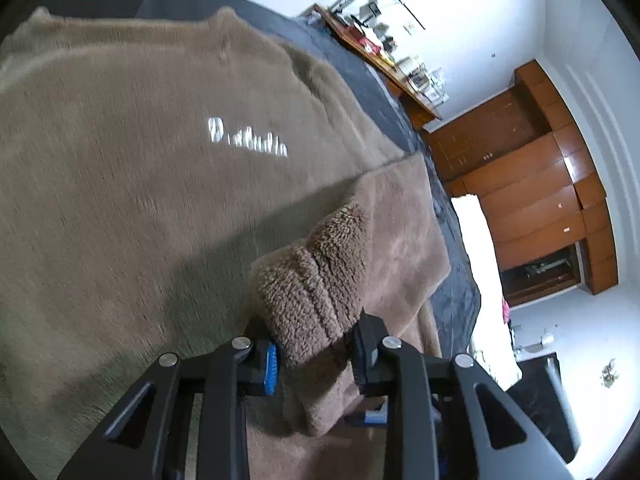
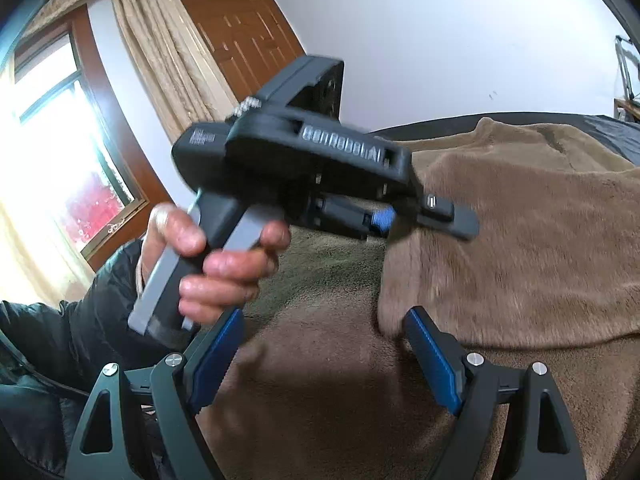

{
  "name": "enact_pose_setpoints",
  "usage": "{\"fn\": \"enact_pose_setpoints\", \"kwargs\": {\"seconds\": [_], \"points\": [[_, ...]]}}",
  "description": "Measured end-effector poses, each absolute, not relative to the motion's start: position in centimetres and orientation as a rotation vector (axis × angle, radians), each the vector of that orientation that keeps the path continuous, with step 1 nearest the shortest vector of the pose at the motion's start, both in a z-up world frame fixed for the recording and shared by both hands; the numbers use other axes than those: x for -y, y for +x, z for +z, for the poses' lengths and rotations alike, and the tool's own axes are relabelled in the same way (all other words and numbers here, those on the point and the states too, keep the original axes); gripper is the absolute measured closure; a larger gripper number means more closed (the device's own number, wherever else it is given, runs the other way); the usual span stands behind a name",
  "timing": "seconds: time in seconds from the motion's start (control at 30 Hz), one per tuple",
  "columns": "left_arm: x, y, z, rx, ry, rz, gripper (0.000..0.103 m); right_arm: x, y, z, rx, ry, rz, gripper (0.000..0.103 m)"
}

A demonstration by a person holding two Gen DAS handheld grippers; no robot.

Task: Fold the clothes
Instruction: 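Grasp the sleeve cuff with the left gripper, then carry the cuff with the left gripper across the back and release it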

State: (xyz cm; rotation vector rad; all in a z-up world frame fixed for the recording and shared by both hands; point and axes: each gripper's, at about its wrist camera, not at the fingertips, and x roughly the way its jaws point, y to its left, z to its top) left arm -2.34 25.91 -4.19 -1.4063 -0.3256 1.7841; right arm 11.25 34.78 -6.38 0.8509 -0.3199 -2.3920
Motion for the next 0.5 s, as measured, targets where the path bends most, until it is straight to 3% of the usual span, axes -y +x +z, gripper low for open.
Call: {"fn": "enact_pose_setpoints", "kwargs": {"seconds": [0.33,0.5], "points": [[-23.3,-6.9,4.5,0.395,-1.234,1.943,0.072,-34.7,10.7,-6.7,0.313,0.859,-2.383,0.018],[-19.5,-8.6,5.4,0.397,-1.309,2.043,0.072,-34.7,10.4,-7.1,0.325,0.885,-2.373,0.018]]}}
